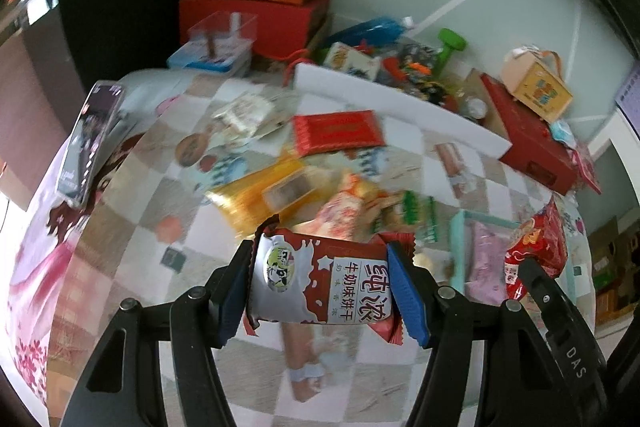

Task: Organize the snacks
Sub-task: 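Lift both held packs and carry them over the tray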

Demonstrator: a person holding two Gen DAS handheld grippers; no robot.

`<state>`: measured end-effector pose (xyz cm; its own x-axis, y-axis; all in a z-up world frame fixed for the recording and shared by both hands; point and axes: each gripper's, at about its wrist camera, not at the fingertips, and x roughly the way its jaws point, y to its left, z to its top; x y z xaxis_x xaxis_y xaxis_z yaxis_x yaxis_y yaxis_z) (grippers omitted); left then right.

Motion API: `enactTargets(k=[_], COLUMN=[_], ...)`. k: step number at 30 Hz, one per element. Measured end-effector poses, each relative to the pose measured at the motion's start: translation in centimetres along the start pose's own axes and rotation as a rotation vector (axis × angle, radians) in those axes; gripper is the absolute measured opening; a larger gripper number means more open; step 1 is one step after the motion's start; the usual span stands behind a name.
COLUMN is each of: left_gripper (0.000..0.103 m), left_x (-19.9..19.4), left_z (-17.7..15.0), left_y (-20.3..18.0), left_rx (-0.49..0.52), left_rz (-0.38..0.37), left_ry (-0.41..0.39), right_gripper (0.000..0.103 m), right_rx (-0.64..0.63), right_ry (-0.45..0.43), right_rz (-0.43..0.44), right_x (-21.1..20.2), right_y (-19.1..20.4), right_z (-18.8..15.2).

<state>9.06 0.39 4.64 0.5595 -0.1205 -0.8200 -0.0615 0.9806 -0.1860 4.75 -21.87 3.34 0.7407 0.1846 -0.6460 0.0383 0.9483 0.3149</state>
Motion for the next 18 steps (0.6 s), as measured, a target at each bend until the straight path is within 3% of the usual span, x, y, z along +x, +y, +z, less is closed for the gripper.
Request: enactTargets(k=[9,18], left_gripper=[0.066,0.066], left_x=[-0.4,1.3], left_z=[1.2,1.1], left_y=[-7.5,-16.0], left_rx=[0.127,0.276], left_rz=[-0.100,-0.201], left_ry=[-0.023,0.008], right_gripper=[0.034,0.034], right_rx=[0.137,0.246], right_ry=[-0.084,-0.122], right_rz=[-0.125,-0.275], right_x=[-3.1,-5.1], right_y=[-6.7,-13.0], right_z=[1.5,1.7])
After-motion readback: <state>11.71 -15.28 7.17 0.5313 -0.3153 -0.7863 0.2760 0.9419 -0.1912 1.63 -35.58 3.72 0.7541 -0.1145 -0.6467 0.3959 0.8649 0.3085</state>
